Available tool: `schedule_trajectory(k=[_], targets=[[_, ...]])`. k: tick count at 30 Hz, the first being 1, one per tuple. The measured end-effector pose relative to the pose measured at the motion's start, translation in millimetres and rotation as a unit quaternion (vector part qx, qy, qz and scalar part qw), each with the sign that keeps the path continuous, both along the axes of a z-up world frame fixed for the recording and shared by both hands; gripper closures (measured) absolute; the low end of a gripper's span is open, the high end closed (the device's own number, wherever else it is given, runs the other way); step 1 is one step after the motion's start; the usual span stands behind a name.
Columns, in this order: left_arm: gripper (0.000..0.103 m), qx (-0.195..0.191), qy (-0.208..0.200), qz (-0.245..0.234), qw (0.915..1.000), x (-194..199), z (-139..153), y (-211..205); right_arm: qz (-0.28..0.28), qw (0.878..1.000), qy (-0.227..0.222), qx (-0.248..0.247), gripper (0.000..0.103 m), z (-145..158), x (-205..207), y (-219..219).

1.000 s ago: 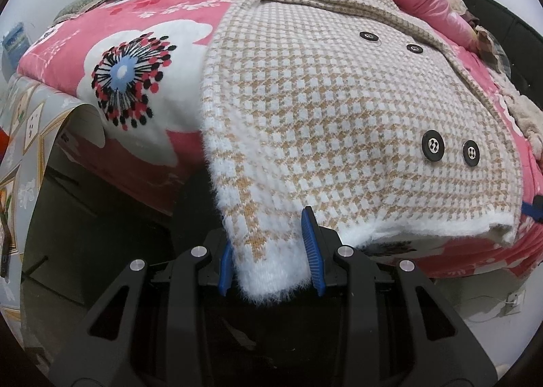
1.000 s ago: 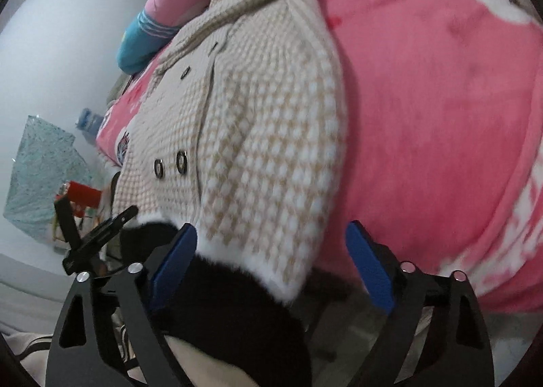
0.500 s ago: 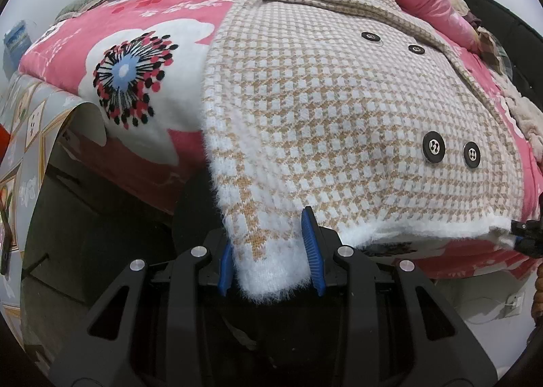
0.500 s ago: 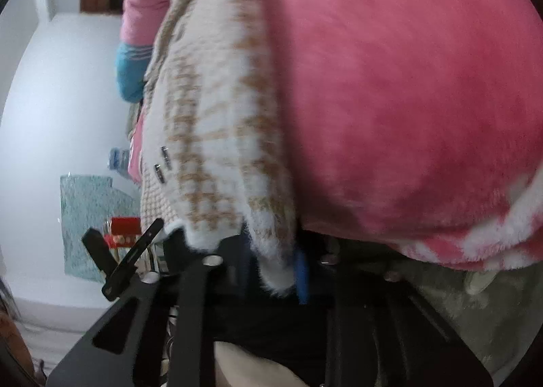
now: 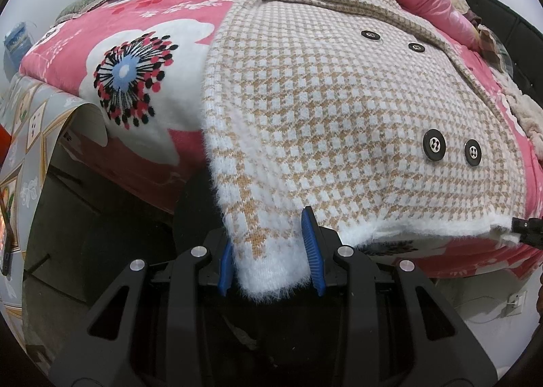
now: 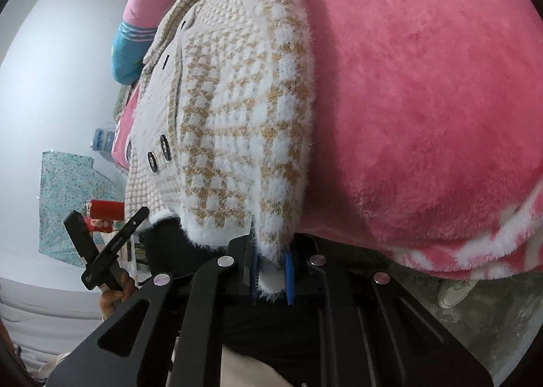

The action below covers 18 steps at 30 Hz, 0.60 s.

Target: Fold large clothes

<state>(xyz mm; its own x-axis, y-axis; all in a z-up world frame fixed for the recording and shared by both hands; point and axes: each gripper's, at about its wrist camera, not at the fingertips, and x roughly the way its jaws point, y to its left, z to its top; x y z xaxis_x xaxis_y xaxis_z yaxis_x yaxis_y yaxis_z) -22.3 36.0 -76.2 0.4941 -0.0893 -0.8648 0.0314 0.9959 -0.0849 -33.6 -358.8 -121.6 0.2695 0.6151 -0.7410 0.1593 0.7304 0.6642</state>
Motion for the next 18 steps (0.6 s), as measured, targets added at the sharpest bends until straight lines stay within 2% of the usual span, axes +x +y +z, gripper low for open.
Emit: schedule_trajectory(k=[18], targets=[[0.069,0.006,-0.001,-0.001,1.0000,-2.8,-0.6,0.6,0.009,1.000,0.003,-0.006,0.091,-3.4,0.8,-5.3]])
